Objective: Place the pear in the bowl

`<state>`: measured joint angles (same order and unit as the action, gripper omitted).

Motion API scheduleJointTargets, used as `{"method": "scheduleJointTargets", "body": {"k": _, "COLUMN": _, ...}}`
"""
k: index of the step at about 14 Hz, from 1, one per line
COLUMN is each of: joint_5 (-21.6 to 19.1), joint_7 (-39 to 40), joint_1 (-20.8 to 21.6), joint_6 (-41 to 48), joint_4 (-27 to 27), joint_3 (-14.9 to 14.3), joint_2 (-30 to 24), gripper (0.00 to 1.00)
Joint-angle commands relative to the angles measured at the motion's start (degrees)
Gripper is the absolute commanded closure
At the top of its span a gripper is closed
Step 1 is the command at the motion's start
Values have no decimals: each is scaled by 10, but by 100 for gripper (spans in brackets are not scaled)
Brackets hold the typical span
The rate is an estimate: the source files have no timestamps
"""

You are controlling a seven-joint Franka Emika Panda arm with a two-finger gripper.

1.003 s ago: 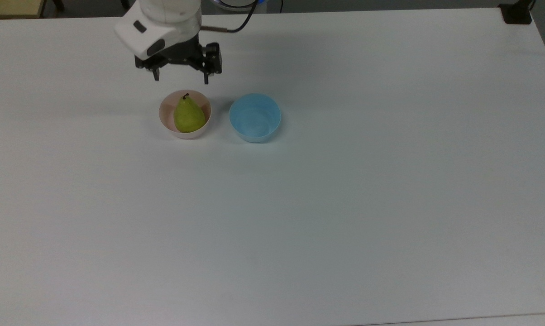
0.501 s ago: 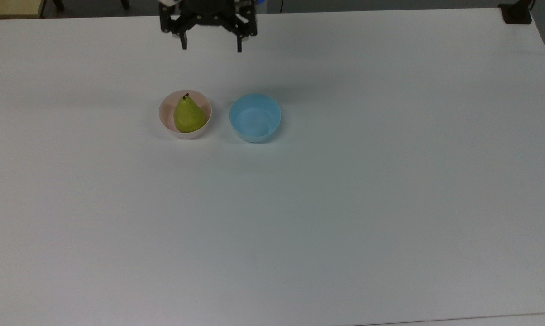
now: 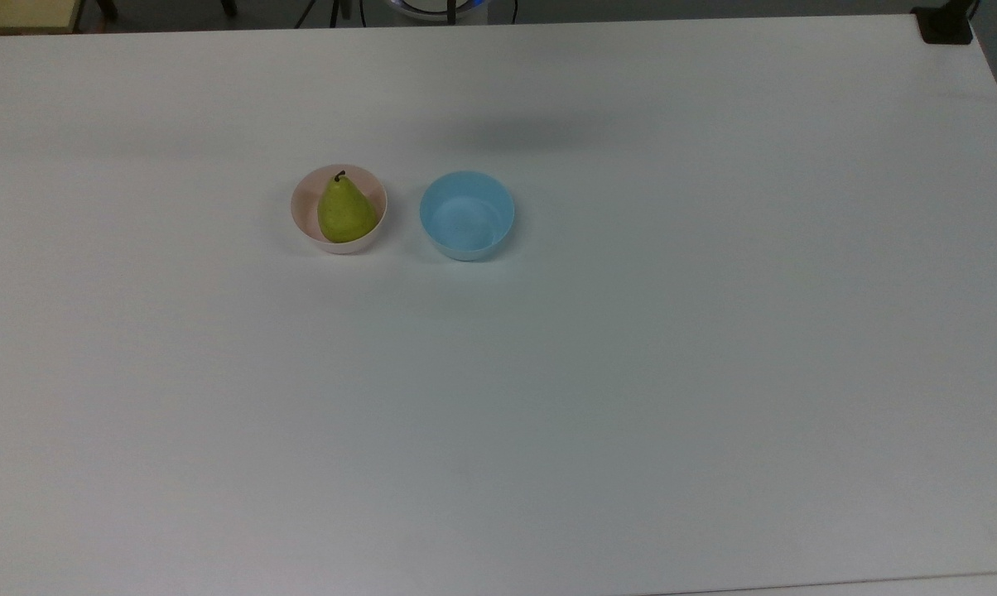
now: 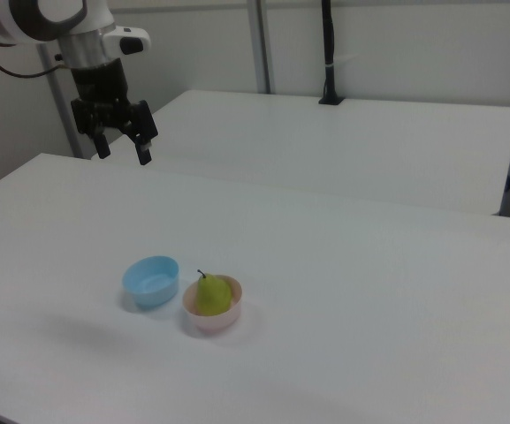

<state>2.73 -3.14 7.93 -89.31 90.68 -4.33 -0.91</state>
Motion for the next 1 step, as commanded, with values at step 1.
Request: {"method": "scheduleJointTargets", "body": {"k": 1, "joint_5": -8, "joint_7": -10, "joint_1": 2, "joint_6": 14, "joint_4": 7, "joint_3": -2, "joint_2": -8, "gripper": 0}}
